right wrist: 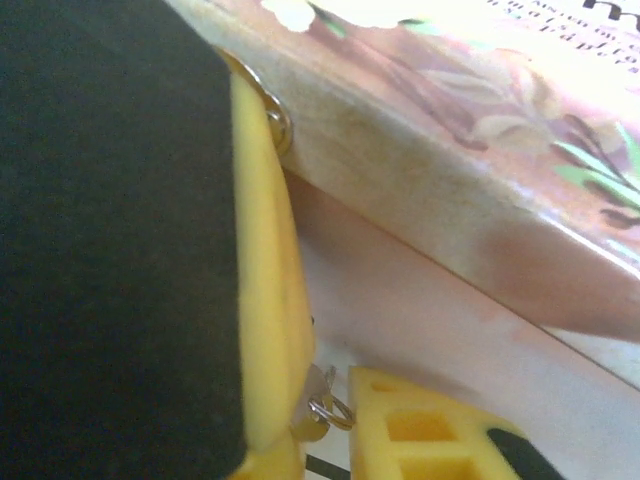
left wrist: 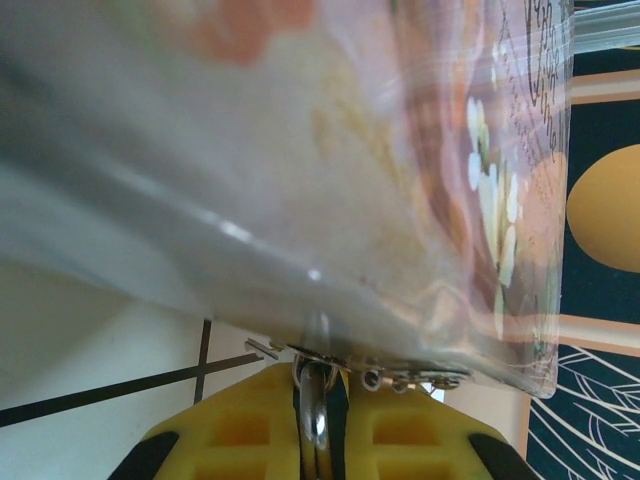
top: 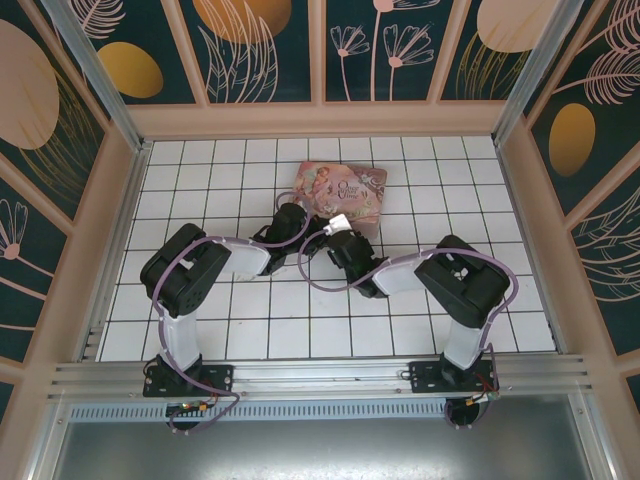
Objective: Unlock a padlock with a key
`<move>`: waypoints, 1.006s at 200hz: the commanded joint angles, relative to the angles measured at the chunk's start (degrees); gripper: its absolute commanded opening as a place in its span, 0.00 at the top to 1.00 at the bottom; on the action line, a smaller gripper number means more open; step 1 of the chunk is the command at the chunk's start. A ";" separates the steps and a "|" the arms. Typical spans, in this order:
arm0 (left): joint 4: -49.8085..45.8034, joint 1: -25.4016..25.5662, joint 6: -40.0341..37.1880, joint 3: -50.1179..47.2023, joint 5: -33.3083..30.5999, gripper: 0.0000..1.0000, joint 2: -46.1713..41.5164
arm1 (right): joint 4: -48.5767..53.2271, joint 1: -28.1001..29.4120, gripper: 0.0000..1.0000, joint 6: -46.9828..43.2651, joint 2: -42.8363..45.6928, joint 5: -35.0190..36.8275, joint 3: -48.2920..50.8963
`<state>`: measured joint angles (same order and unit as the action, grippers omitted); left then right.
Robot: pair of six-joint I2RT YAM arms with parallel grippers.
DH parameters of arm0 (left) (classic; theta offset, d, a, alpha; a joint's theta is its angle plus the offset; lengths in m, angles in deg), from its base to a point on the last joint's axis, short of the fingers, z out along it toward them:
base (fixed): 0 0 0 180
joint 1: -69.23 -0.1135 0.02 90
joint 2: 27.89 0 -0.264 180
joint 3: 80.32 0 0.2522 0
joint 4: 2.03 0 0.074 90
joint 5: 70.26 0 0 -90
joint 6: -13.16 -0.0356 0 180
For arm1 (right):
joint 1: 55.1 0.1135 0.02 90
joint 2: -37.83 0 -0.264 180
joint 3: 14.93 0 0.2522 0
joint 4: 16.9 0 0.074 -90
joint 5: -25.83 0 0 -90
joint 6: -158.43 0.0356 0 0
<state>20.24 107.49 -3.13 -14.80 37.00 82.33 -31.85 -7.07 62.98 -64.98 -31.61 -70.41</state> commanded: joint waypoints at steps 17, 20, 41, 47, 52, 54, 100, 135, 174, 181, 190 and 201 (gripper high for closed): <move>0.70 0.54 1.52 -0.28 3.13 1.00 -1.32 | 0.34 -2.00 1.00 3.09 0.69 -2.72 -3.49; 0.71 0.57 1.44 -0.33 3.13 1.00 -1.34 | 0.61 -2.12 1.00 3.47 0.90 -3.09 -3.50; 0.64 0.51 1.39 -0.51 2.96 1.00 -1.49 | 1.73 -4.25 1.00 7.36 3.47 -8.57 -2.56; 0.62 0.56 1.40 -0.54 2.91 1.00 -1.49 | 2.13 -5.00 1.00 8.76 4.40 -11.14 -2.09; 0.62 0.53 1.39 -0.50 2.96 1.00 -1.49 | 2.24 -5.77 1.00 9.90 5.25 -13.33 -1.67; 0.62 0.57 1.29 -0.50 2.91 1.00 -1.49 | 2.25 -6.04 1.00 10.32 5.60 -14.61 -1.52; 0.80 0.52 1.37 -0.26 2.96 1.00 -1.05 | 3.35 -9.65 1.00 15.60 8.32 -30.83 -0.83; 0.20 0.52 1.18 -0.01 2.87 1.00 -0.95 | 3.77 -11.27 0.80 17.10 10.99 -33.22 1.70; -0.44 0.50 0.88 0.70 2.91 1.00 -0.53 | 4.63 -12.65 0.66 17.81 16.53 -34.61 6.73; -0.44 0.54 0.91 0.76 2.93 1.00 -0.53 | 5.06 -12.71 0.63 17.74 17.45 -33.96 7.44; -0.41 0.58 0.84 0.72 2.96 1.00 -0.55 | 5.61 -12.79 0.60 17.46 18.39 -32.88 8.22; -0.35 0.56 0.91 0.70 2.87 1.00 -0.53 | 6.18 -12.84 0.56 16.98 19.09 -31.95 8.81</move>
<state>19.95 107.49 -3.37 -14.80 36.43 82.30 -25.62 -19.57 79.88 -48.45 -64.33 -63.54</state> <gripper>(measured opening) 0.131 0.403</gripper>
